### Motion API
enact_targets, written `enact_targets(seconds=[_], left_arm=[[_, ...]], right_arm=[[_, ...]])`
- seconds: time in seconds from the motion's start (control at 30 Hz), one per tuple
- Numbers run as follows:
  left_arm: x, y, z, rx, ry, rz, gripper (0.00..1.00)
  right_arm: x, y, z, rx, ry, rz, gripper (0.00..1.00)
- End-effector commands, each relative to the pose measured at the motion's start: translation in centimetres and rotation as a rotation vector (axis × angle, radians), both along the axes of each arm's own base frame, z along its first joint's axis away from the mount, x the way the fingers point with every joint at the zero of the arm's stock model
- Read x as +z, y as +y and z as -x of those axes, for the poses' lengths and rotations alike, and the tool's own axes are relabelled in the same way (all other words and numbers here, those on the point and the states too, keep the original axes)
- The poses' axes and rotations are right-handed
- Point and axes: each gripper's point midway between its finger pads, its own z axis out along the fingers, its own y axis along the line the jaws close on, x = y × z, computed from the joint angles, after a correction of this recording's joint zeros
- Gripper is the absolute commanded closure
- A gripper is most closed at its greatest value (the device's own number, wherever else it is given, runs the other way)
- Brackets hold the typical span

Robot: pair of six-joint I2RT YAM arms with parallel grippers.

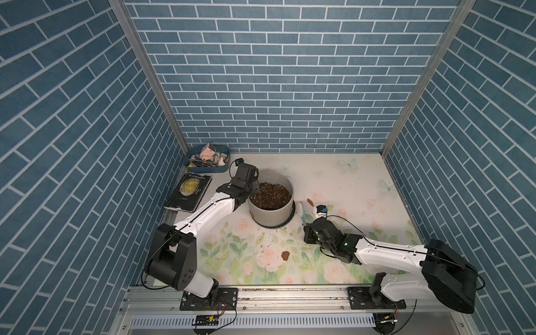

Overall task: Scrub the dried mud off the ceramic pot
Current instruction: Rotate the pot on the tray.

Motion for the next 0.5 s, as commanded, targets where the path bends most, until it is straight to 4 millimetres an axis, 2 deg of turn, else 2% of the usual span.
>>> enact_targets(seconds=[0.0,0.4,0.47], left_arm=[[-0.2,0.9,0.3,0.03,0.004,-0.007,0.71],[-0.6,0.9,1.1,0.012,0.026,-0.009,0.99],[-0.4,0.9,1.3,0.01,0.026,-0.007,1.0]], right_arm=[[1.2,1.1,-1.0,0.001,-0.016,-0.045,1.0],[0.2,0.3,-2.2,-0.031,-0.002,-0.025,1.0],[0.3,0.6,-2.4,-0.021,-0.006,-0.02,1.0]])
